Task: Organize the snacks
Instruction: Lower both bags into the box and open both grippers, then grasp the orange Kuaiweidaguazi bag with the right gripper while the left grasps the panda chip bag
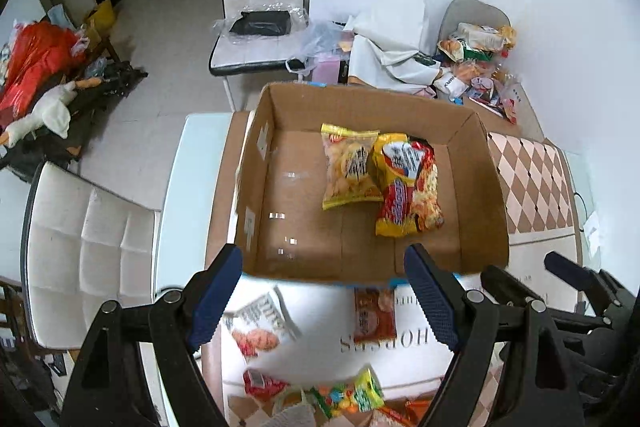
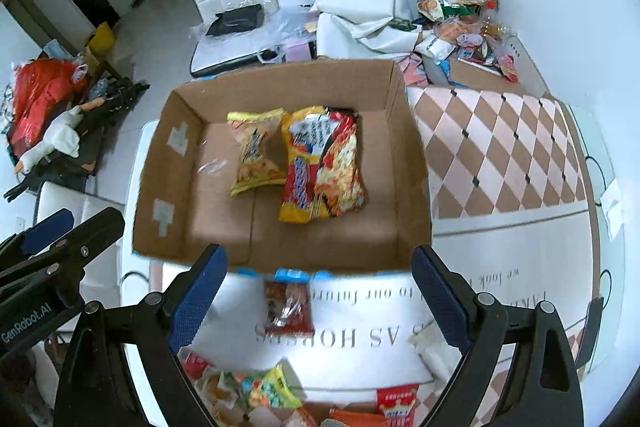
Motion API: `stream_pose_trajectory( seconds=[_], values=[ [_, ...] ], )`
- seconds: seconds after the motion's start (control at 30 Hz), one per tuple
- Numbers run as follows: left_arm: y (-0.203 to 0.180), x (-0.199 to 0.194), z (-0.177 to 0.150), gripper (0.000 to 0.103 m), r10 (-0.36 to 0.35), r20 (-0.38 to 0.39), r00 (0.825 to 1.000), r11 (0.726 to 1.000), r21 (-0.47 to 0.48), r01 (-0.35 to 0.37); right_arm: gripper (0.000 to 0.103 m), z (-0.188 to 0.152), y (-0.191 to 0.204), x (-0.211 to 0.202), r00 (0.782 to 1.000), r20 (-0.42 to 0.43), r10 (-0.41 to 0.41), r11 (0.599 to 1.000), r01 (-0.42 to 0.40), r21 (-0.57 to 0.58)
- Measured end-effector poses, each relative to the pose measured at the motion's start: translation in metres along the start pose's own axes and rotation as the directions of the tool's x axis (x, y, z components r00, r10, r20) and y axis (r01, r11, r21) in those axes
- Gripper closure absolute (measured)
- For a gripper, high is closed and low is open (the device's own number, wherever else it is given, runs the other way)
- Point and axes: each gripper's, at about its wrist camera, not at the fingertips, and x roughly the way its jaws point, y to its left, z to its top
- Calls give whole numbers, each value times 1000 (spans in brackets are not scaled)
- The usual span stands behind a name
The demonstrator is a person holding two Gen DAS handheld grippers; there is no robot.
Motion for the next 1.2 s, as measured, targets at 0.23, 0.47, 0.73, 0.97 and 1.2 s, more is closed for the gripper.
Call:
stream_pose_trajectory(
  seconds=[0.23,0.47,0.73,0.97,1.2],
  values=[
    [10,-10,-56,21,27,-58,998,999,-19,-28,8,-59,-3,3,990,-121,67,998,-66,13],
    [27,24,-143,21,71,-242,968,995,-48,-85,8,-147,-17,50,917,-372,146,988,-117,99],
    [44,69,-226,21,92,-448,889,990,-57,-131,8,-241,-20,116,760,-611,221,973,-127,193],
    [66,103,-279,21,-7,-587,810,966,-213,-145,8,-275,-19,150,696,-679,235,966,-89,242],
    [82,126,-302,21,-137,-621,772,906,-394,-156,9,-279,-16,170,678,-694,242,962,-72,265]
  ],
)
